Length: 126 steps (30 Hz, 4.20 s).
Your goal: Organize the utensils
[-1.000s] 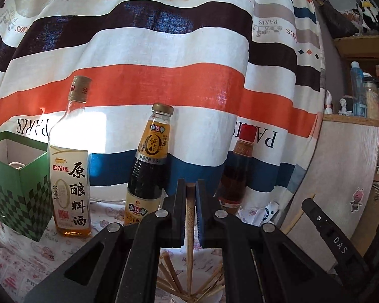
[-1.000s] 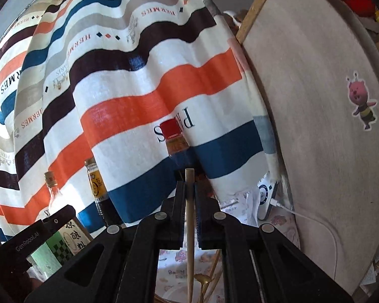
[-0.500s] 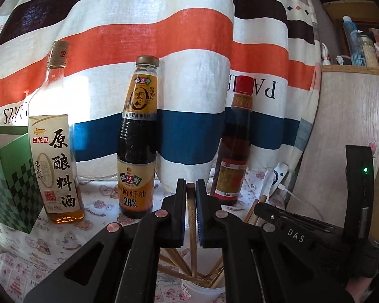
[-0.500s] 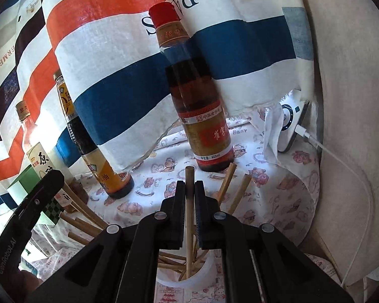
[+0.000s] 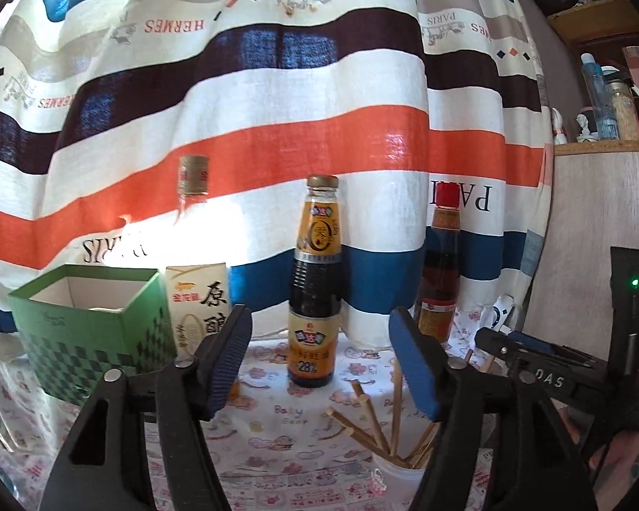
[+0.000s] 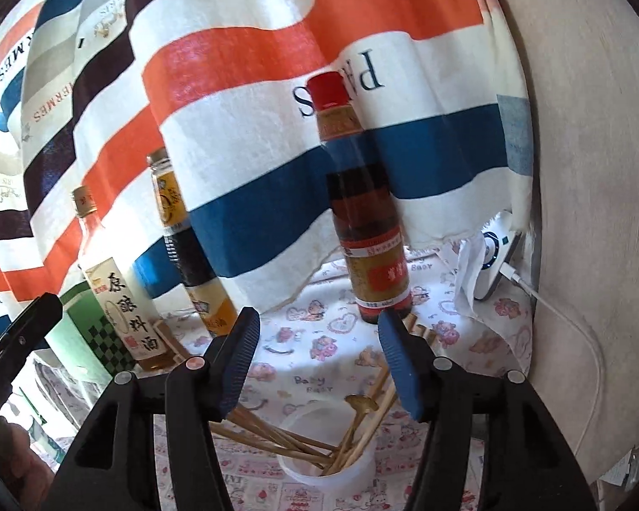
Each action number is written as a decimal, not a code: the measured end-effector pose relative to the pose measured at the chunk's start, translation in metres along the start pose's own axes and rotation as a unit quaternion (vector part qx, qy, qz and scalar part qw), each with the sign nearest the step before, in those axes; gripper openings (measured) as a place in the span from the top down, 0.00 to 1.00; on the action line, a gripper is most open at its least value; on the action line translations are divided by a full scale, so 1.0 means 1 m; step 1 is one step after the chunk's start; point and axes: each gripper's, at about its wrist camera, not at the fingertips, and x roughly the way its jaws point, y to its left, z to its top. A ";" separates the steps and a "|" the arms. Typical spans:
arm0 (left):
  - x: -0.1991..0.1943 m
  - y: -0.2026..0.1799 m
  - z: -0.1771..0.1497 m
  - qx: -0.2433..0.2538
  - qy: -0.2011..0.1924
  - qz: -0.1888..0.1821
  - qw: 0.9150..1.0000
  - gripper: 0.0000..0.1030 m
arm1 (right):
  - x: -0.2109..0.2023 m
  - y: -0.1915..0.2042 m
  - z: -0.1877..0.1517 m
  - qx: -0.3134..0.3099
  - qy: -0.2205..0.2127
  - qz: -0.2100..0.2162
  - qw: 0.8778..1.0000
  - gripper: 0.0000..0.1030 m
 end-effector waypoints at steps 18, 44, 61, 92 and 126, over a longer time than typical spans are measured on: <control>-0.115 0.109 0.003 0.011 -0.008 0.089 0.996 0.07 | -0.075 0.131 -0.040 -0.136 -0.073 0.017 0.988 0.18; -0.137 0.130 -0.152 -0.019 0.018 0.082 0.996 0.00 | -0.067 0.093 -0.166 -0.095 -0.036 -0.033 0.994 0.00; -0.117 0.121 -0.176 -0.003 0.063 0.078 0.995 0.00 | -0.051 0.101 -0.193 -0.121 -0.002 -0.060 0.991 0.00; -0.109 0.112 -0.179 0.020 0.087 0.088 0.992 0.00 | -0.055 0.102 -0.193 -0.124 -0.010 -0.063 0.990 0.00; -0.108 0.116 -0.180 0.010 0.092 0.095 0.991 0.00 | -0.054 0.103 -0.194 -0.125 -0.008 -0.062 0.990 0.00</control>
